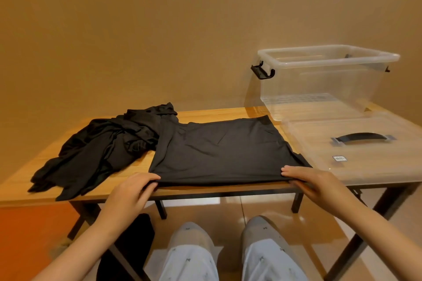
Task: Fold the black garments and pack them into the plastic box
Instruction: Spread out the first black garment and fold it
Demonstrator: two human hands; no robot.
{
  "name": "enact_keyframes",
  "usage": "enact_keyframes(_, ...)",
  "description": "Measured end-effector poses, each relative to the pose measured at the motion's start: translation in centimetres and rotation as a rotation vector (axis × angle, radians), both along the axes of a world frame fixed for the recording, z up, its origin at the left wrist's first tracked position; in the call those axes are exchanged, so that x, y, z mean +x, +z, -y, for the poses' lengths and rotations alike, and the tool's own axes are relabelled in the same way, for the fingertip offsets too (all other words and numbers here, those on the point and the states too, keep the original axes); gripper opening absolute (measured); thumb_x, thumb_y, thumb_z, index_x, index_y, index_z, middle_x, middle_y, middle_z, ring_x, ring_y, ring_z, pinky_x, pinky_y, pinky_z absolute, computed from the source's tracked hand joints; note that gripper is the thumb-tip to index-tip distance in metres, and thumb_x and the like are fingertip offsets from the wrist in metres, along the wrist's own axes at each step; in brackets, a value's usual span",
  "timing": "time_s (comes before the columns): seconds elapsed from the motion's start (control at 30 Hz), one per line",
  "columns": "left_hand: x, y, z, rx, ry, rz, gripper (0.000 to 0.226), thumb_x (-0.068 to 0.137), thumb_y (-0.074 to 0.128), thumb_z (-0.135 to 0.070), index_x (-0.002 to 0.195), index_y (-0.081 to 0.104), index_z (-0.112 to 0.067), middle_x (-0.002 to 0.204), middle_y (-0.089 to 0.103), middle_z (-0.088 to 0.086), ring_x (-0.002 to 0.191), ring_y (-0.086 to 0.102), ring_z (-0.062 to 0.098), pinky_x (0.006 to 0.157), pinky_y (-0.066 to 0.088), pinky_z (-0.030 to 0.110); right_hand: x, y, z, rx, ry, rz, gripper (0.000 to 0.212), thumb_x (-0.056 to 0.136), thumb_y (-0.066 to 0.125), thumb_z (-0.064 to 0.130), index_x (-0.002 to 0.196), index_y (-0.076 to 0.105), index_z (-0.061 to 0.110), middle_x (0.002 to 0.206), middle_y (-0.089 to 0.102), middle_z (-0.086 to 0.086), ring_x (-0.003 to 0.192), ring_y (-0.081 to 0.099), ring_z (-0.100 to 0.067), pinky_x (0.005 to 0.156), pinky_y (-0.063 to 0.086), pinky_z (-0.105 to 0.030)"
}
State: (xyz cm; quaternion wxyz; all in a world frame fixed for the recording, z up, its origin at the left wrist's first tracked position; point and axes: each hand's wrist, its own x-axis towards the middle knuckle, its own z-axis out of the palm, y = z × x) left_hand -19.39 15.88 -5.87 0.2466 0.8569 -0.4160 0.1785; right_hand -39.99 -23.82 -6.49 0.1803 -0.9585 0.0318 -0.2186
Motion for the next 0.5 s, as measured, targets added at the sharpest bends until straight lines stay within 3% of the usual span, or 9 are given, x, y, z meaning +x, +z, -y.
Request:
enact_keyframes(0.13,0.3,1.5,0.1,-0.113,0.089,-0.149,0.023,0.092,0.062,-0.017,0.101,0.061,-0.038,0.093,0.066,-0.017,0.076,0.064,0.003,0.064,0.048,0.018,0.5,2.1,-0.2,0.043,-0.058,0.062,0.019,0.095,0.049,0.032,0.107,0.064,0.035,0.098,0.069,0.011,0.09,0.066,-0.01,0.077,0.049,-0.02)
enact_keyframes(0.2,0.8,3.3,0.6,-0.223,0.098,-0.182,0.021,0.093,0.061,-0.016,0.098,0.062,-0.036,0.091,0.067,-0.014,0.08,0.062,0.003,0.066,0.048,0.019,1.4,4.0,-0.1,0.101,-0.108,0.173,0.012,0.095,0.051,0.026,0.099,0.062,0.03,0.089,0.067,0.008,0.082,0.063,-0.012,0.072,0.052,-0.03)
enact_keyframes(0.27,1.4,5.6,1.3,-0.324,0.093,-0.196,0.018,0.094,0.06,-0.014,0.096,0.064,-0.031,0.093,0.066,-0.014,0.087,0.059,-0.005,0.068,0.046,0.009,2.6,6.2,0.2,0.132,-0.139,0.291,0.01,0.096,0.054,0.017,0.095,0.063,0.018,0.084,0.064,0.005,0.079,0.061,-0.014,0.069,0.053,-0.037)
enact_keyframes(0.33,2.1,8.2,2.2,-0.379,0.095,-0.199,0.014,0.095,0.058,-0.015,0.096,0.066,-0.026,0.095,0.065,-0.015,0.09,0.057,-0.011,0.07,0.042,0.003,4.0,8.6,0.4,0.16,-0.147,0.349,0.011,0.097,0.052,0.016,0.097,0.062,0.012,0.084,0.062,0.002,0.08,0.06,-0.015,0.069,0.052,-0.034)
enact_keyframes(0.5,4.4,13.7,3.8,-0.443,0.067,-0.166,0.018,0.098,0.054,-0.018,0.088,0.062,-0.031,0.091,0.065,-0.014,0.086,0.058,-0.006,0.069,0.042,0.008,6.7,13.4,0.9,0.108,-0.175,0.472,0.015,0.1,0.049,0.019,0.099,0.061,0.009,0.083,0.06,-0.002,0.076,0.058,-0.019,0.064,0.048,-0.032)
